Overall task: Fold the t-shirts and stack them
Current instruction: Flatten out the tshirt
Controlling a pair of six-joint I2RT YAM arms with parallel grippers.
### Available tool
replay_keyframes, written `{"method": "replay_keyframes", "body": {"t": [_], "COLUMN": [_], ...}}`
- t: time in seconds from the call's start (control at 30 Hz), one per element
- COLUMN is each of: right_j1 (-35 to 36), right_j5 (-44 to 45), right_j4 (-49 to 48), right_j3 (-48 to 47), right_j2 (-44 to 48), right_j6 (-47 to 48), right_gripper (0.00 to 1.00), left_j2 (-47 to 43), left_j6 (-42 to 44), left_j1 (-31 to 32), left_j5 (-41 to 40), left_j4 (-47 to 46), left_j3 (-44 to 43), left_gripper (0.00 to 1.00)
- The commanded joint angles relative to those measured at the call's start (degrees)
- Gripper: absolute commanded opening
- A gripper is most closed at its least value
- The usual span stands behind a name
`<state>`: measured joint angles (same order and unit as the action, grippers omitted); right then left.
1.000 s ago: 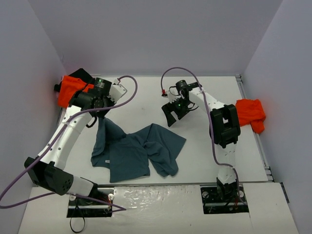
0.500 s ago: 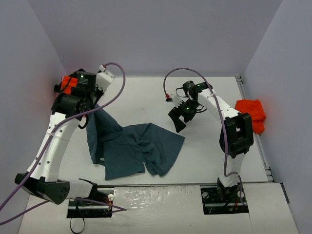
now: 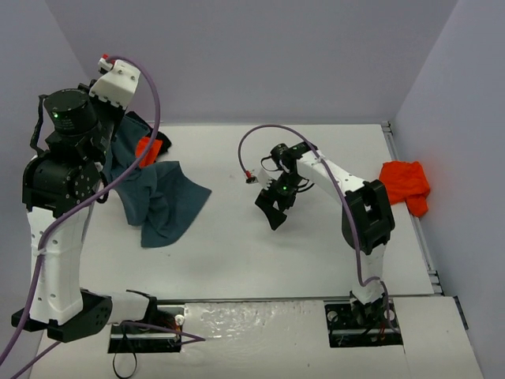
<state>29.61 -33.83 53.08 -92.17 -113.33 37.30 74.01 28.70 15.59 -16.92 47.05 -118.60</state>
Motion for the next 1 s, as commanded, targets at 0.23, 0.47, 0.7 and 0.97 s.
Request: {"method": "replay_keyframes", "body": {"t": [0.23, 0.47, 0.7, 0.97], "right_j1": [-0.9, -3.4, -12.8, -19.5], "right_j5": [3.3, 6.9, 9.5, 11.2], "right_j4": [-8.2, -11.9, -13.9, -14.1], "right_j3": [-4.6, -4.7, -9.5, -10.5], "right_j2": [-3.6, -3.4, -5.8, -3.3], "right_j6": [-9.2, -13.5, -17.9, -15.6], "right_gripper": [0.93, 0.93, 0.93, 0.93], "left_j2": [13.6, 28.8, 43.4, 24.5], "left_j6": [13.0, 11.4, 13.9, 8.9], "left_j1": [8.3, 20.4, 36.6, 35.1], "left_j5": [-8.6, -9.2, -5.9, -0.8], "left_j4": [0.4, 10.2, 18.2, 7.0], "left_j3": [-12.5, -21.2, -48.0, -59.7], "left_gripper": [0.0, 0.0, 0.0, 0.0]}}
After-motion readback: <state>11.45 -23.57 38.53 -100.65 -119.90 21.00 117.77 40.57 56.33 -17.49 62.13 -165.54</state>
